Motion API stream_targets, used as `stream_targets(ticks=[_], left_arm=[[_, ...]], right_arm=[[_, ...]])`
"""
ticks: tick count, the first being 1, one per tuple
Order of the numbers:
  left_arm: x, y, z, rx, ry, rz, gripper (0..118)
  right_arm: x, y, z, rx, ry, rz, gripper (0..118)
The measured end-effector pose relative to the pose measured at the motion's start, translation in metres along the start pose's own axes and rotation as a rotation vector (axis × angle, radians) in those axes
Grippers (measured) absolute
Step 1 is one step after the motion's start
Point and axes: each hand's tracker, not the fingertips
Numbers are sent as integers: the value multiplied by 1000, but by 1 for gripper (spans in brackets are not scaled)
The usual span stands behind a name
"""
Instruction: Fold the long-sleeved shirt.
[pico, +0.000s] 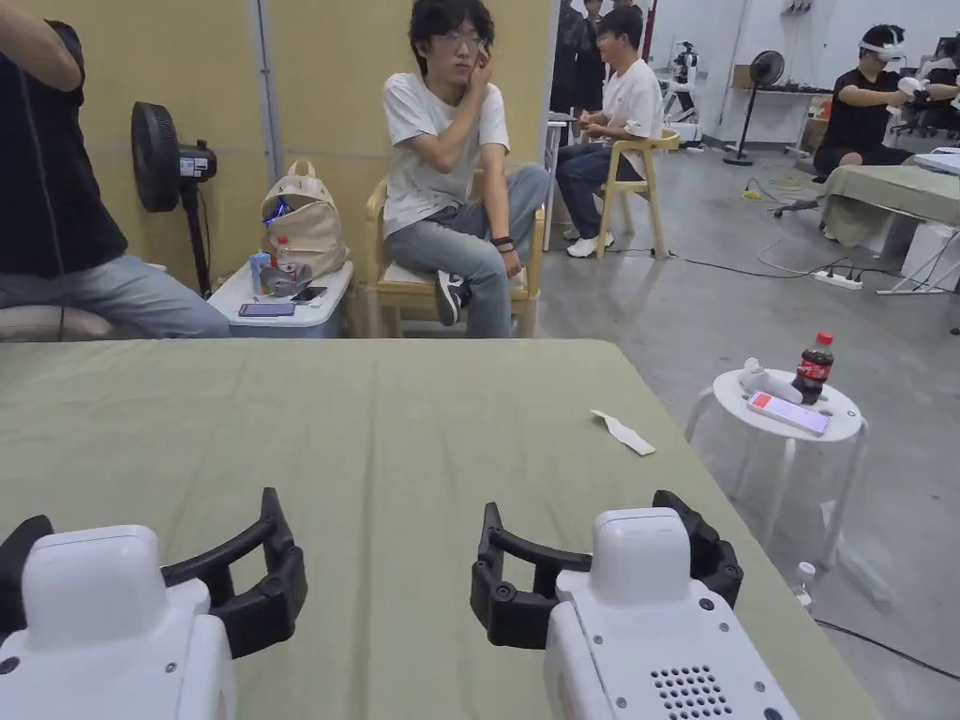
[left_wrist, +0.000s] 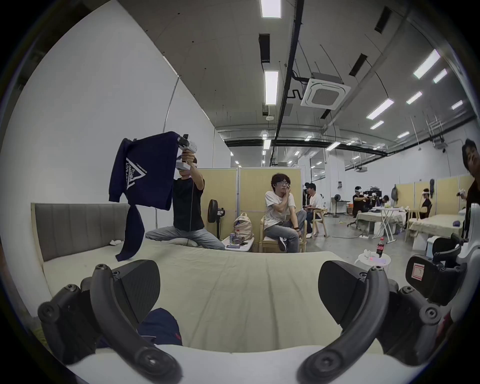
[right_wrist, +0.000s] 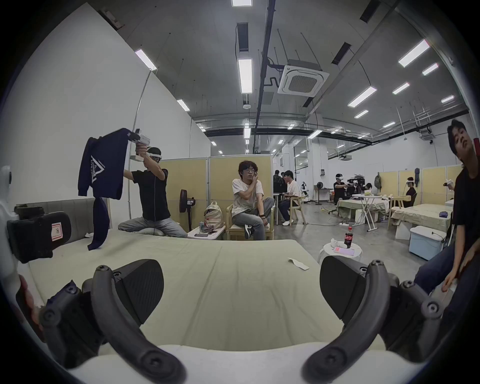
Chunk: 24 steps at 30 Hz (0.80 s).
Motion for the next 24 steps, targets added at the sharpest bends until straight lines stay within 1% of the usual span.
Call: stream_targets(ticks=[5,9,11,16,21,24], left_arm=[[4,-4,2,-3,-20,-28,118],[6,-7,-1,-29,5,-42,118],[6,-7,0,-26,14,-38,118],[5,-7,-1,-38,-3,-23,118],[10,-8,3,-19,-11,-71,118],[10,-7,5,-2,-16,-67,118]], right_arm=[[-3,-5,-2,-9,-1,9,118],[-5,-9,-1,-10,-16,29,118],[-2,-10,-1,-13,5,18,118],[0,-11,-4,-36,-17,-3,118],[2,-12,-4,-47,-14,-19,118],[2,-12,-5,-54,-10,-17,118]])
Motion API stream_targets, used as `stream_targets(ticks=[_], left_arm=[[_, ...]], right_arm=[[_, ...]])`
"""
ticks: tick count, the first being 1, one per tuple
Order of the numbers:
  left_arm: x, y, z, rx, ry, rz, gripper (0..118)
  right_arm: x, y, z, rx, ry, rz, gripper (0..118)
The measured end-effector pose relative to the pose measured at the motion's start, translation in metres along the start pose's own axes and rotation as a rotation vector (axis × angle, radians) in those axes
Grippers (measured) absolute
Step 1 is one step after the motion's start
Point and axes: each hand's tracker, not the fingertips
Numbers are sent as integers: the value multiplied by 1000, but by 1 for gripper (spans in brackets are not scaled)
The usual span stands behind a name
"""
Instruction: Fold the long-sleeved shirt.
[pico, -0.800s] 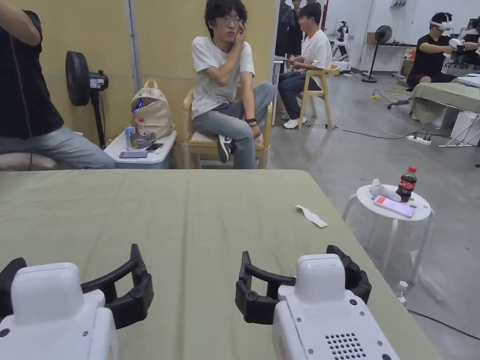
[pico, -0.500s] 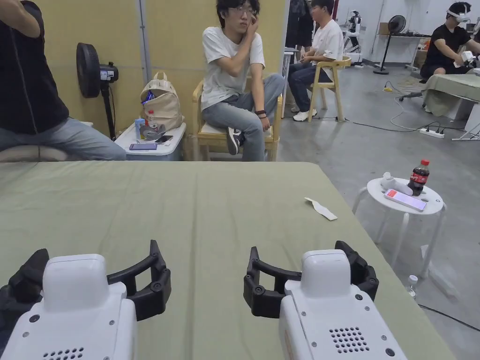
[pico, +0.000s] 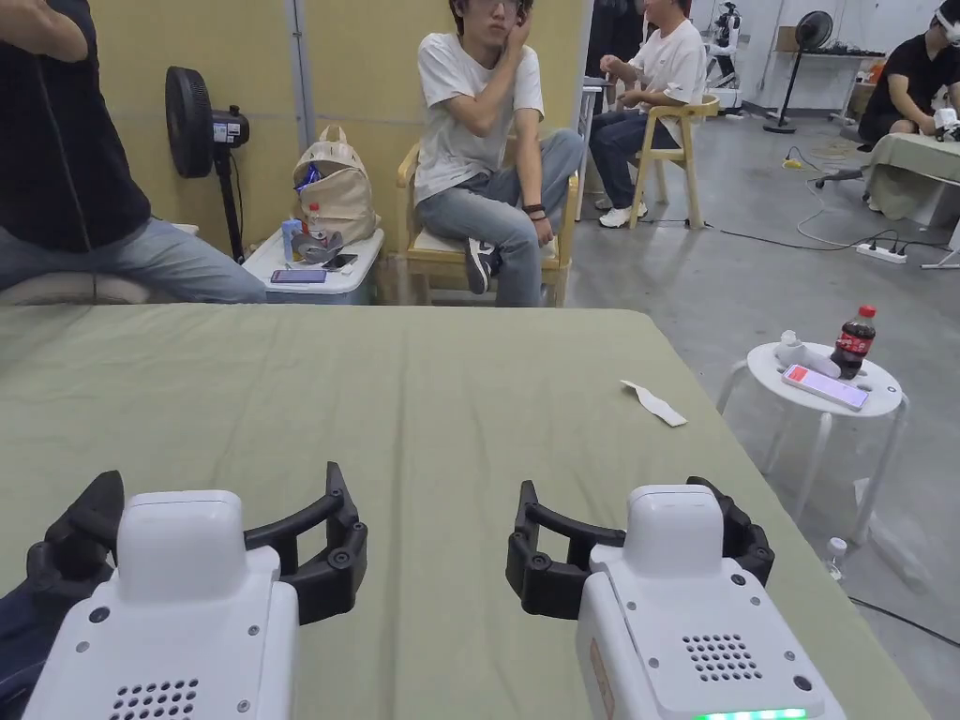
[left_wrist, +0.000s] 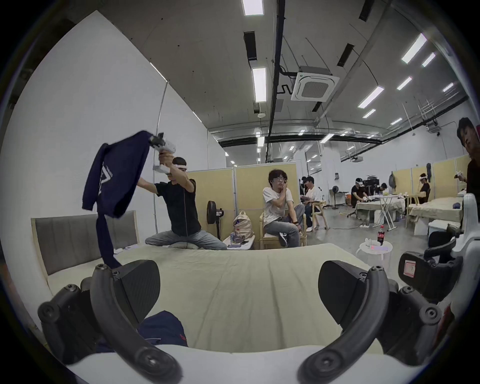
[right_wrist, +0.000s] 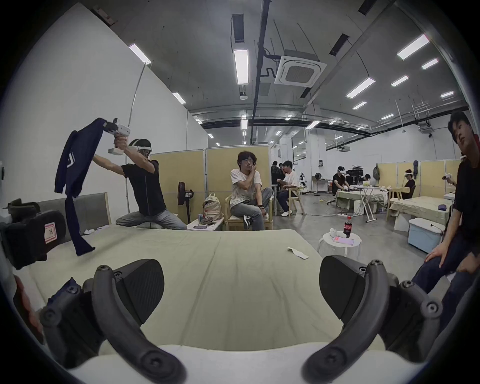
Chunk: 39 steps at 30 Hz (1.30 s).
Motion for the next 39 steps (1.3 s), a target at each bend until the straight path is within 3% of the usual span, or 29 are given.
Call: stream_targets(ticks=[15,39], left_arm=[[-13,8,-5,-10,8,80,118],[-15,4,-3,-14,0,74,118]], right_arm=[[-7,7,-3,12,16,22,118],[-15,4,-3,4,40,33,118]])
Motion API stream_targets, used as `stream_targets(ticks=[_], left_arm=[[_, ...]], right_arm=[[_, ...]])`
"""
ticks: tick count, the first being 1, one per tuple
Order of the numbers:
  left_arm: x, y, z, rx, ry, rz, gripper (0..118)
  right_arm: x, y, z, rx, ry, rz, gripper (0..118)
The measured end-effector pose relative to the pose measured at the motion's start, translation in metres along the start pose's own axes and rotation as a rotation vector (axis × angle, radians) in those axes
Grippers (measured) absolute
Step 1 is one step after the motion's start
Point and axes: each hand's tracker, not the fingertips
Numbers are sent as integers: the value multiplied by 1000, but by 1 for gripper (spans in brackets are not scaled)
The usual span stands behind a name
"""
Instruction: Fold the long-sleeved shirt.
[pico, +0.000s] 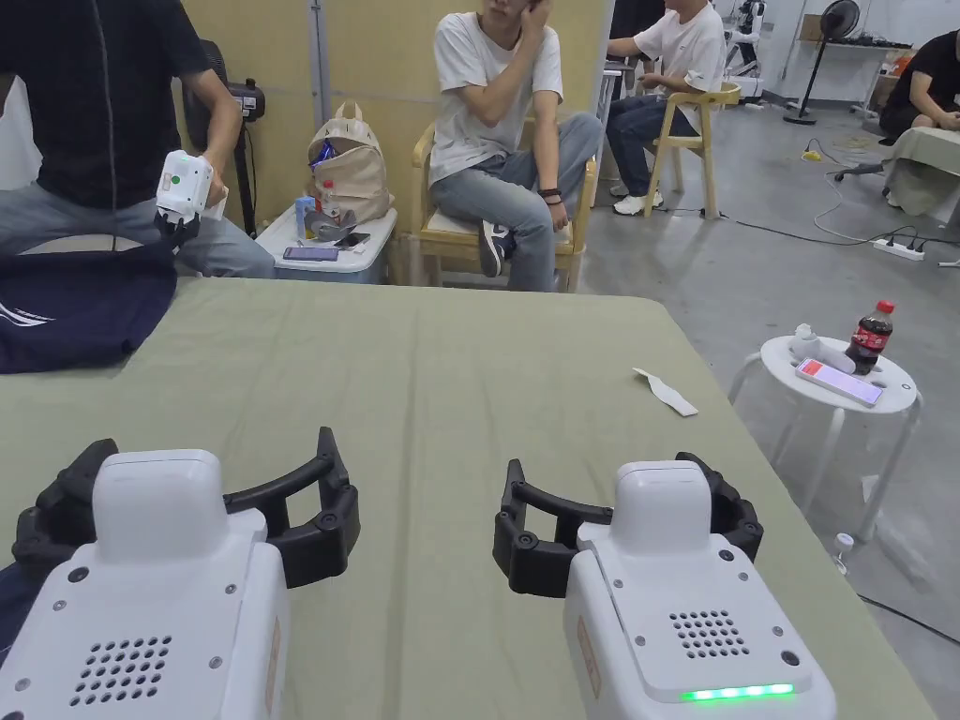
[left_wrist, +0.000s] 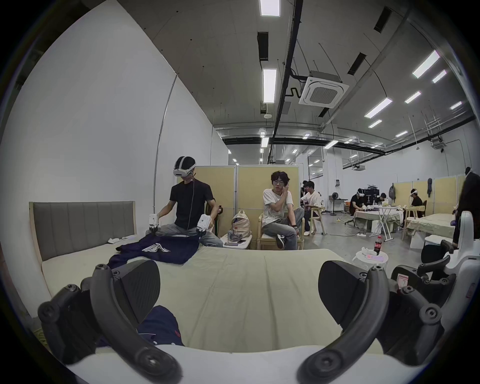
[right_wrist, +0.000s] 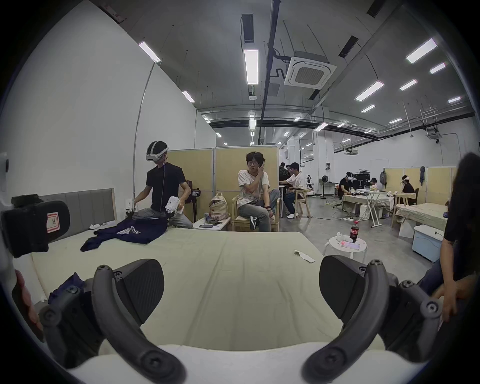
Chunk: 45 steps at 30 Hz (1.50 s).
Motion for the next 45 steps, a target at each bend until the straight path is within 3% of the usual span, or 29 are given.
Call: stream_targets(ticks=[17,27,37,38,39,40,42,43,45], left_arm=[[5,-13,-5,-85,-16,-16,118],[14,-10,0,-55,-10,-74,118],[11,-7,0,-52,-17,-14,114],[11,-9,1,-47,-12,-7,109],[10,-11,1,-34,-26,12,98],[9,-12,2,-34,-39,27,81],[10,-15,0,-51,-34,24,27],[11,-17,-1,-67,-61,26,27],[12,-23,-8,-123,-80,41,3]], right_arm=[[5,-7,0,-23,-33,-29,116],[6,-5,6,9,-70,-8,116],[2,-3,9,27,-59,33,114],[1,-4,9,29,-53,32,110],[-1,-5,10,31,-48,30,91],[-2,-7,10,31,-42,32,65],[-6,-9,8,19,-39,53,16],[-10,-10,5,1,-48,61,16],[-14,-14,2,-27,10,46,11]])
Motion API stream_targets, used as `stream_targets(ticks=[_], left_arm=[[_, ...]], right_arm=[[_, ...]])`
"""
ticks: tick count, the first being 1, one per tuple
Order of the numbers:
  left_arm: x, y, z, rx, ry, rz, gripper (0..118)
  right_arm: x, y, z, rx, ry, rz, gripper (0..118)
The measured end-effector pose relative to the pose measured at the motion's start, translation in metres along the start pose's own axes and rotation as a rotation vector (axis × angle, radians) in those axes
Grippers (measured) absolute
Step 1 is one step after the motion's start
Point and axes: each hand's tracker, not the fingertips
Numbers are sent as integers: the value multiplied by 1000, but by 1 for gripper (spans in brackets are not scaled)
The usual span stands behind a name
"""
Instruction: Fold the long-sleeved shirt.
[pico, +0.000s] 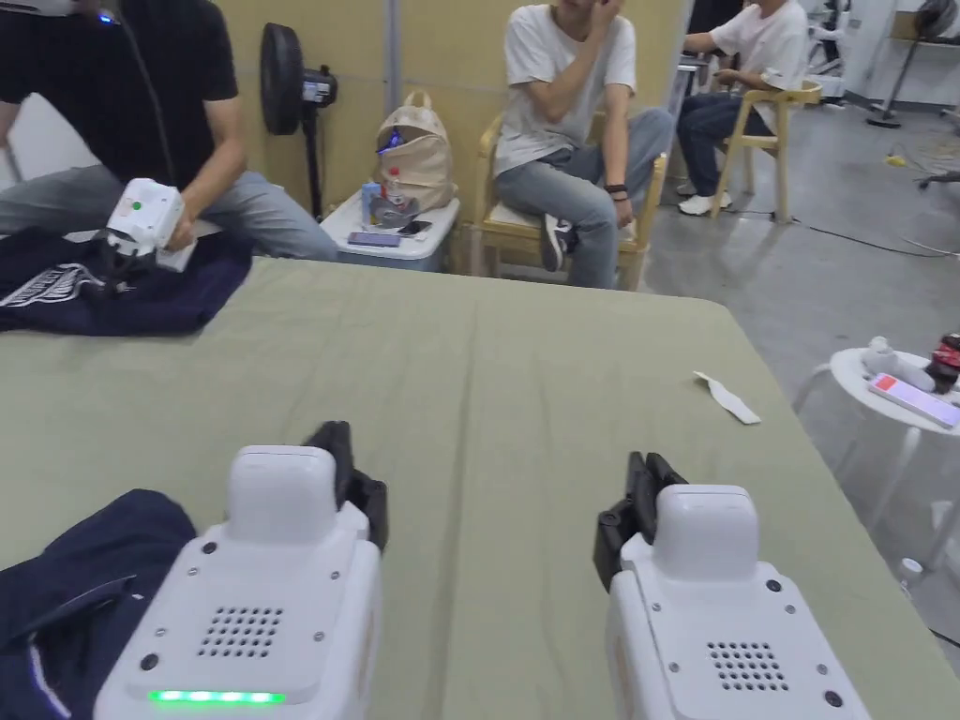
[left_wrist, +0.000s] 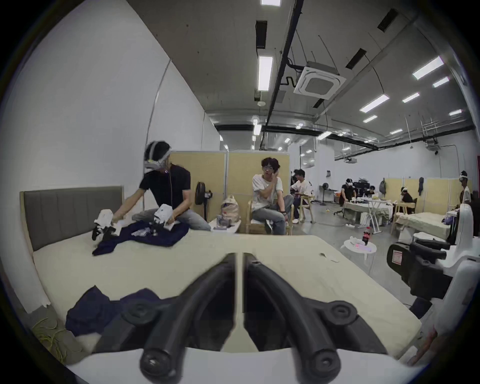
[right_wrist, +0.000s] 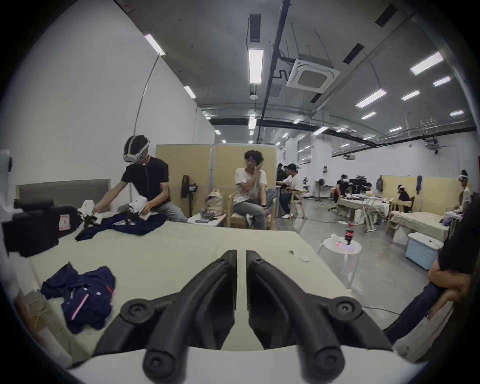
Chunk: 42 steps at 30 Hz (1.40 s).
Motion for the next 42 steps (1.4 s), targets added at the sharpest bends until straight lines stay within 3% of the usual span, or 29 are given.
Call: stream_targets(ticks=[4,7,10,14,20,21,23,24,26,29,31,32,34,36,42], left_arm=[[-31,-18,6,-90,-60,84,0],[-70,-48,27,-182,11,18,0],[-126,-75,59,-297,123,99,0],[-193,-103,73,-355,304,156,0],[-220,-100,-13,-427,268,100,3],[-220,-103,-38,-444,214,72,26],[-218,-114,-81,-478,147,38,87],[-217,-122,-103,-540,139,38,96],[-212,-138,-128,-623,131,62,93],[-215,-172,-152,-753,260,49,84],[-232,-199,-158,-736,289,129,54],[-232,-196,-154,-670,296,154,51],[-226,-179,-141,-680,278,157,27],[-221,-154,-118,-583,224,244,22],[-157,-45,-62,-375,193,178,21]], right_arm=[[-22,-7,-5,-69,91,-15,1],[-42,-20,-4,-127,258,-44,1],[-60,-36,-4,-212,343,-43,1],[-79,-56,-16,-313,392,-24,1],[-93,-68,-41,-376,407,-28,1],[-95,-69,-45,-382,405,-19,1],[-95,-72,-52,-393,395,13,1],[-95,-73,-57,-400,392,22,1],[-93,-77,-67,-426,386,18,1],[-89,-87,-77,-460,372,11,1],[-87,-91,-80,-483,367,19,1],[-86,-93,-81,-490,364,20,1],[-81,-96,-81,-496,361,16,1],[-74,-96,-79,-499,362,6,1],[-34,-88,-63,-453,325,-39,1]])
